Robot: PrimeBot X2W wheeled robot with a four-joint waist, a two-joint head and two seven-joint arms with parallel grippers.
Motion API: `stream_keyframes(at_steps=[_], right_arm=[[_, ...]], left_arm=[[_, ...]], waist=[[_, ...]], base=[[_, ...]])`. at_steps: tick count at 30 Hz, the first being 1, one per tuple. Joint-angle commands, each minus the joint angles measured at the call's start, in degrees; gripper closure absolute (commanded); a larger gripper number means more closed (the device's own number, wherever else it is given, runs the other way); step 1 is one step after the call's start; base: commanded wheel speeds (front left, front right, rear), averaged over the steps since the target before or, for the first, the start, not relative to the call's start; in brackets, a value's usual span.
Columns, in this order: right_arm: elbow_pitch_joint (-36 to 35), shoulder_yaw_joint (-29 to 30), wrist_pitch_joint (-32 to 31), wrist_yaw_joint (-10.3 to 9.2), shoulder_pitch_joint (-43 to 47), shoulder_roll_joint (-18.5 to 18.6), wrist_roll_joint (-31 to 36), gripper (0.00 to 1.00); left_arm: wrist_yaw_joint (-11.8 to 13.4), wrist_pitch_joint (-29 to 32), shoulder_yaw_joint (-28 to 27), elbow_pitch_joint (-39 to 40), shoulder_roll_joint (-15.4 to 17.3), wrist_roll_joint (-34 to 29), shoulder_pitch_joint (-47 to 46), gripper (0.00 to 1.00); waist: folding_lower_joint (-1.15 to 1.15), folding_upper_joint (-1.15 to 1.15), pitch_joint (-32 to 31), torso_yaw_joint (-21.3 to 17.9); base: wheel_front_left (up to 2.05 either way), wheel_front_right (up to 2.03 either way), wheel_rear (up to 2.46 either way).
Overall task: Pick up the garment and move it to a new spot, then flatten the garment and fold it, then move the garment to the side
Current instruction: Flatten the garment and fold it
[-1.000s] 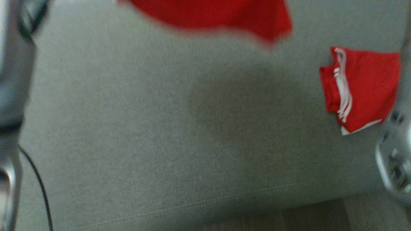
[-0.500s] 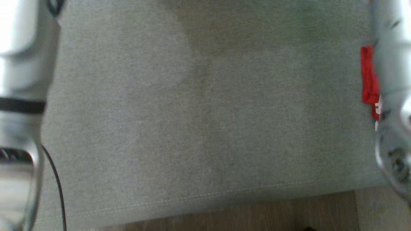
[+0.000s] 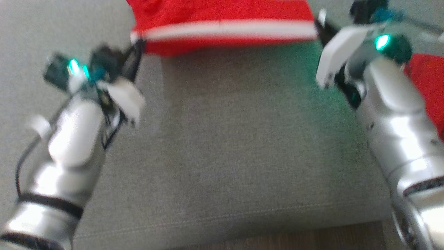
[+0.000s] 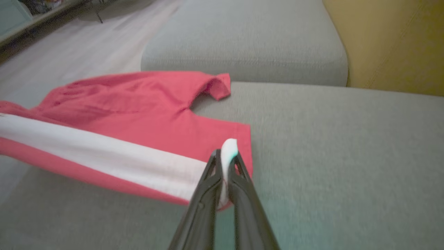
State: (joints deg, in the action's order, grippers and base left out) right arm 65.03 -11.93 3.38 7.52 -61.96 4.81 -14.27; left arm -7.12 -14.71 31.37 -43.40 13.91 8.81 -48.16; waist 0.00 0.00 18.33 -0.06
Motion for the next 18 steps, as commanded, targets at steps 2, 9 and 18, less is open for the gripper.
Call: stream_keyframes(at_steps=[2,9,18], right_arm=[[-1.3,-3.2,-1.6,-0.03,3.2,0.2,-1.2,1.0],[-4.5,-13.3,-9.8,-0.03,11.5,5.0,-6.1,1.0],[-12.0,-22.6,-16.9,-0.03,19.4,12.5,-12.5,1.0]], left_arm=[[-0.1,-0.3,-0.9,0.5,2.3,1.0,2.4,1.0],[-0.3,-0.3,3.5,0.6,2.4,1.4,12.3,1.0],[-0.3,-0.3,7.0,0.8,1.2,3.3,19.5,1.0]], waist=[[0.0,0.0,-4.6,0.1],[0.0,0.0,-11.1,-0.3],[0.0,0.0,-16.0,0.0]], base=[[0.0,0.0,0.0],[0.0,0.0,0.0],[0.0,0.0,0.0]])
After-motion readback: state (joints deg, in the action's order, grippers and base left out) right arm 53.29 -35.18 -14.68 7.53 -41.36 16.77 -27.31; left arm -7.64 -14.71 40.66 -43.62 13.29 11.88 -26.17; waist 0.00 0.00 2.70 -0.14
